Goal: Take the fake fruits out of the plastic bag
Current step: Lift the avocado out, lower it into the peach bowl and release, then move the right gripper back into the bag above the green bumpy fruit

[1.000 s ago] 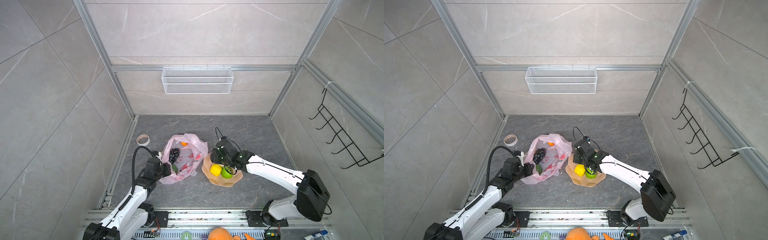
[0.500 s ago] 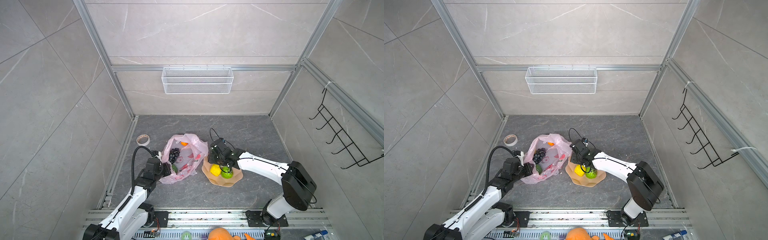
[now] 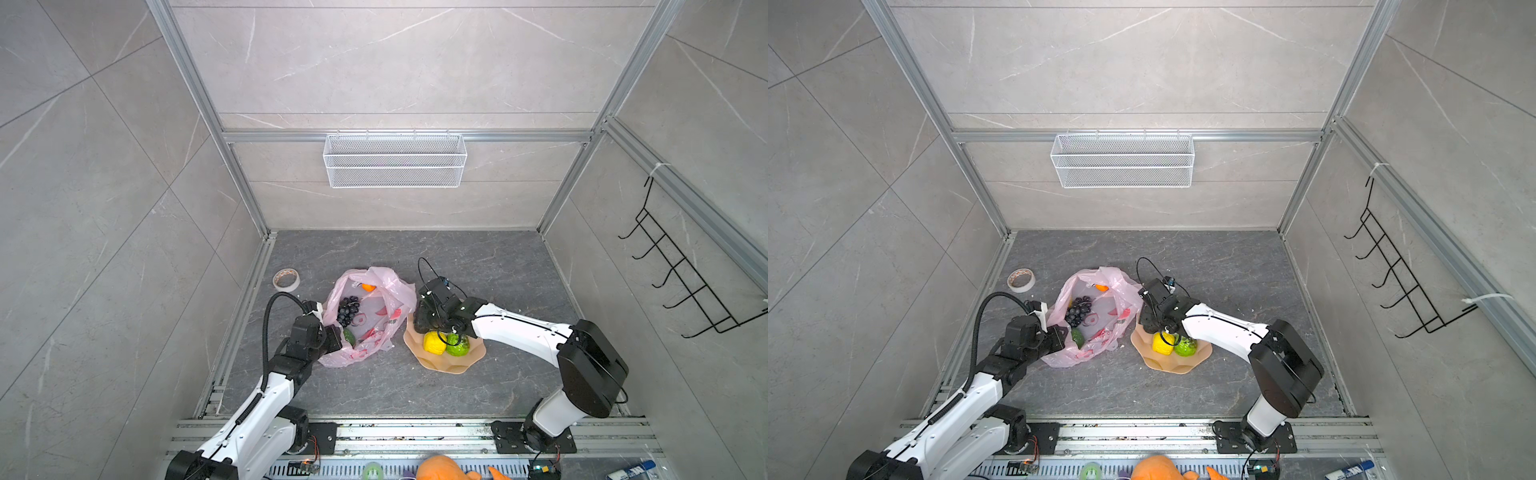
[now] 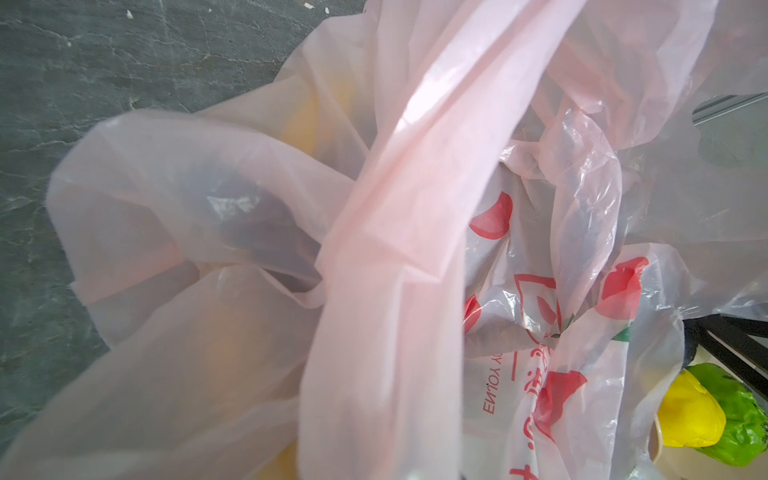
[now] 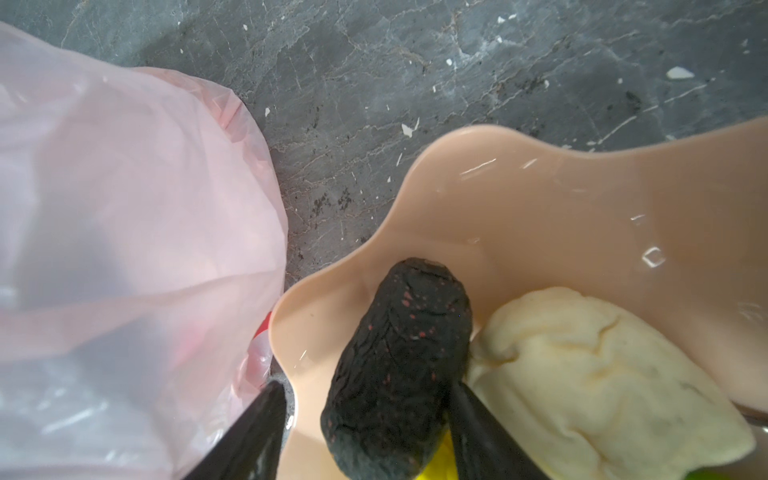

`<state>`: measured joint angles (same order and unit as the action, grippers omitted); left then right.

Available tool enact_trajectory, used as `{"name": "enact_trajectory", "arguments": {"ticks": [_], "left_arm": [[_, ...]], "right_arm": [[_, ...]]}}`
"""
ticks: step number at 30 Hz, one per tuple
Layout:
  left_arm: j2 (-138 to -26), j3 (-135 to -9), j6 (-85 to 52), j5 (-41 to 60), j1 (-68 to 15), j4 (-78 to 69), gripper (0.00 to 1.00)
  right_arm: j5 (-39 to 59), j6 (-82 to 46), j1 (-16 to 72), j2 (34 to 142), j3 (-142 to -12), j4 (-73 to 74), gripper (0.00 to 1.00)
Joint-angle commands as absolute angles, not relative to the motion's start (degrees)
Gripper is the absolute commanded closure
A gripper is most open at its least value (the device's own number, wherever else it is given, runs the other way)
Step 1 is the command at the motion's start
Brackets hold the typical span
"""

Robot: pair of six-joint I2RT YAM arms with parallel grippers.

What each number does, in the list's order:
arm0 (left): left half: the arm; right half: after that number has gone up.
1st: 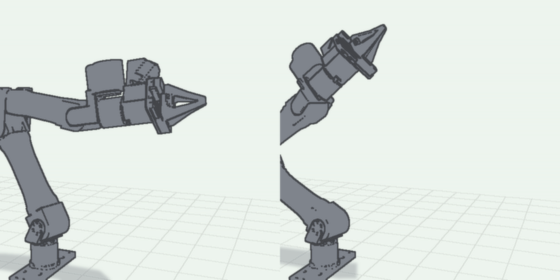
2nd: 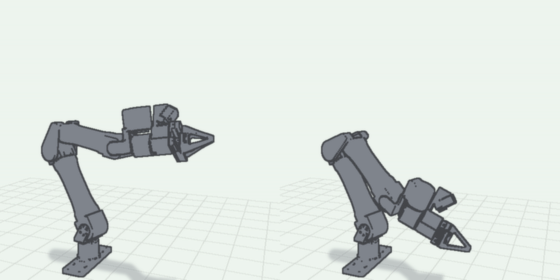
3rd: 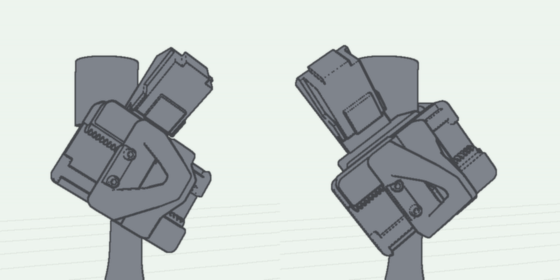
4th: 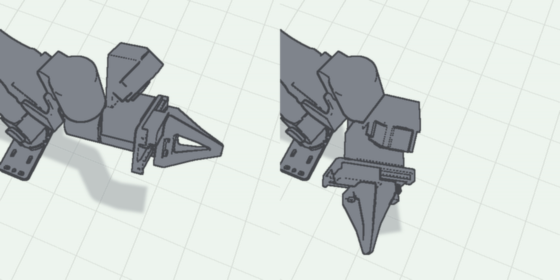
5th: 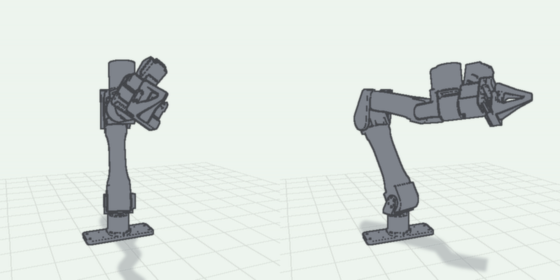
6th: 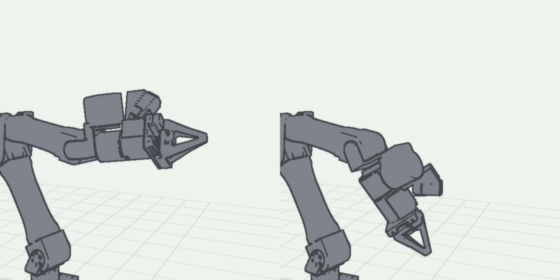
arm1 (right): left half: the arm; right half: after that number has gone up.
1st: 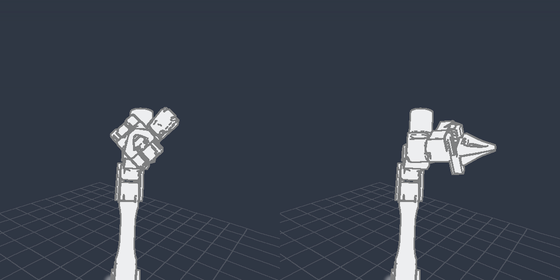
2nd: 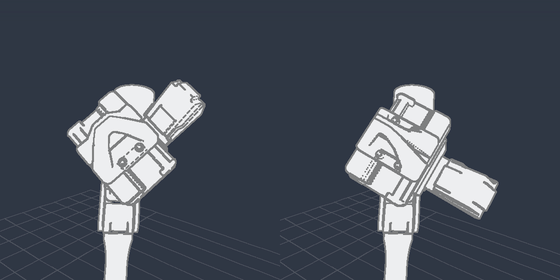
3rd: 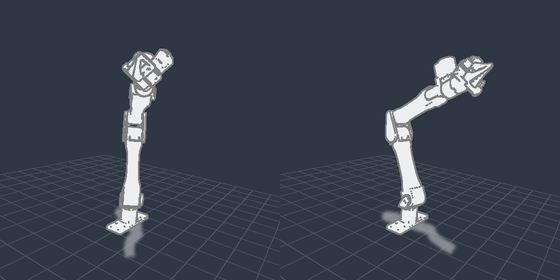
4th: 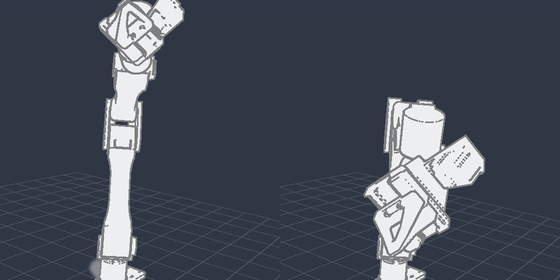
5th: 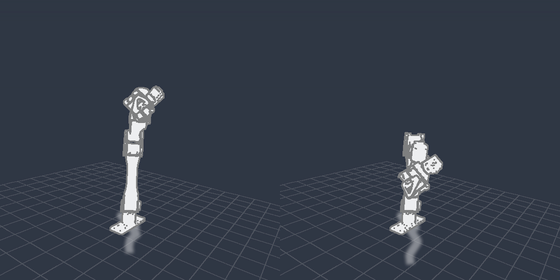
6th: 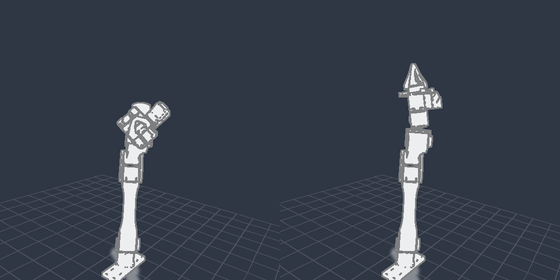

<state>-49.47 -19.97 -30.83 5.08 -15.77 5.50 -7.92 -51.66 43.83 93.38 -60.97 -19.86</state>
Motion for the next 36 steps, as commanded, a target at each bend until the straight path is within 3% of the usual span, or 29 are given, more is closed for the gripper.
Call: {"name": "enact_trajectory", "arguments": {"ticks": [1, 6, 15, 18, 20, 24, 36], "left_arm": [[-48.7, -19.6, -29.3, 5.5, -15.9, 3.2, 0.84], [-48.7, -19.6, -29.3, 5.4, -15.9, 3.2, 0.84], [-49.7, -20.5, -30.2, 3.8, -15.9, 4.9, 0.85], [-50.7, -21.5, -30.9, 3.3, -15.9, 6.7, 0.85], [-50.8, -22.2, -32.0, 3.4, -15.8, 8.5, 0.85], [-49.8, -22.2, -35.9, 1.9, -15.9, 12.1, 0.85], [-45.6, -19.7, -43.8, -2.1, -15.9, 17.8, 0.86]], "right_arm": [[-8.6, -51.1, 43.8, 91.7, -62.0, -19.9, 0.35], [-11.6, -48.6, 45.3, 88.5, -62.3, -21.3, 0.36], [-19.7, -39.1, 55.9, 86.7, -69.3, -23.8, 0.37], [-17.0, -36.8, 57.3, 89.1, -71.2, -21.4, 0.37], [-9.7, -33.0, 57.6, 92.7, -73.0, -17.3, 0.36], [0.0, -29.7, 57.8, 104.2, -84.3, -23.4, 0.4], [3.0, -26.9, 60.4, 117.0, -91.1, -25.5, 0.42]]}}
